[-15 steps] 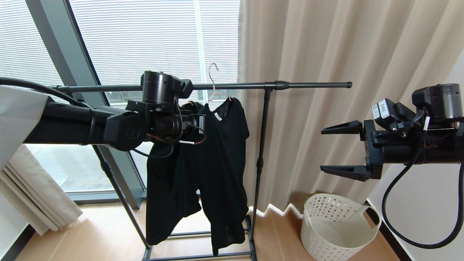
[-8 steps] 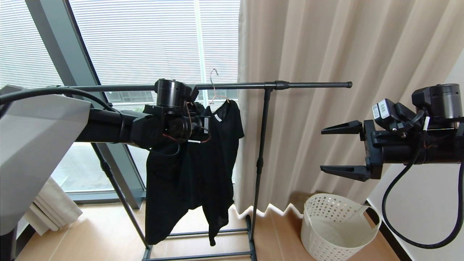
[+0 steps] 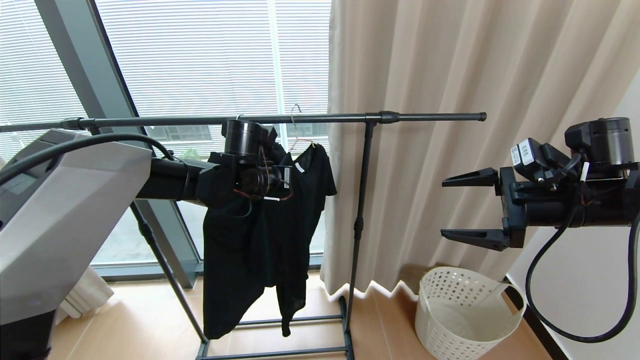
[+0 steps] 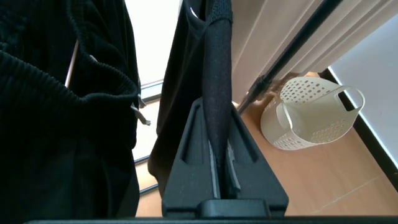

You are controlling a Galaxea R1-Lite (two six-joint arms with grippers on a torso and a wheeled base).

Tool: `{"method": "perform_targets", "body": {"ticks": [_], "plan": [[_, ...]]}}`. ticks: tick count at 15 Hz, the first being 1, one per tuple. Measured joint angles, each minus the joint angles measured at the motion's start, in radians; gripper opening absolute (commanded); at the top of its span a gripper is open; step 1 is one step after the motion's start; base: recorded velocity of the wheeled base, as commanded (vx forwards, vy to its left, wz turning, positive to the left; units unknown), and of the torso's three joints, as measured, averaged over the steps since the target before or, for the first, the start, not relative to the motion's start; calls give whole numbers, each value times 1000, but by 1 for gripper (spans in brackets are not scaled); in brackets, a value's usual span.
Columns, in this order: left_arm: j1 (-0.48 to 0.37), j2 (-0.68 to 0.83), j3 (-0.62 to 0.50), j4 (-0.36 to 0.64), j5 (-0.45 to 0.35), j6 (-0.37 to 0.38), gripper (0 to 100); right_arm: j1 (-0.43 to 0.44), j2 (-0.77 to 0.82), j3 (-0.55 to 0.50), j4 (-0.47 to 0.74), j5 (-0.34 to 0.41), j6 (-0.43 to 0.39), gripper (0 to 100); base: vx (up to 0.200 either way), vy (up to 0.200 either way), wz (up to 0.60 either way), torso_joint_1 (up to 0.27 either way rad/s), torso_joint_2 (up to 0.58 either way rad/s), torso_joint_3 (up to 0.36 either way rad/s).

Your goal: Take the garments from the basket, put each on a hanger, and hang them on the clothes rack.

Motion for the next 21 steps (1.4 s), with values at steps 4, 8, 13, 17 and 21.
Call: {"method": "perform_targets", "body": {"ticks": [4,8,13,17,21], "plan": [[0,13,-3,0,0,0,0,0,4,0,0,0,0,100,0,0,0,0,0,0],[0,15,-2,0,-1,-10,0,0,5,0,-1,0,0,100,0,0,0,0,0,0],[1,15,0,-2,0,-12,100,0,5,0,-1,0,0,100,0,0,0,0,0,0],[1,8,4,1,2,-21,100,0,5,0,0,0,0,100,0,0,0,0,0,0],[0,-59,59,4,1,-26,100,0,-13,13,0,0,0,100,0,0,0,0,0,0]]}}
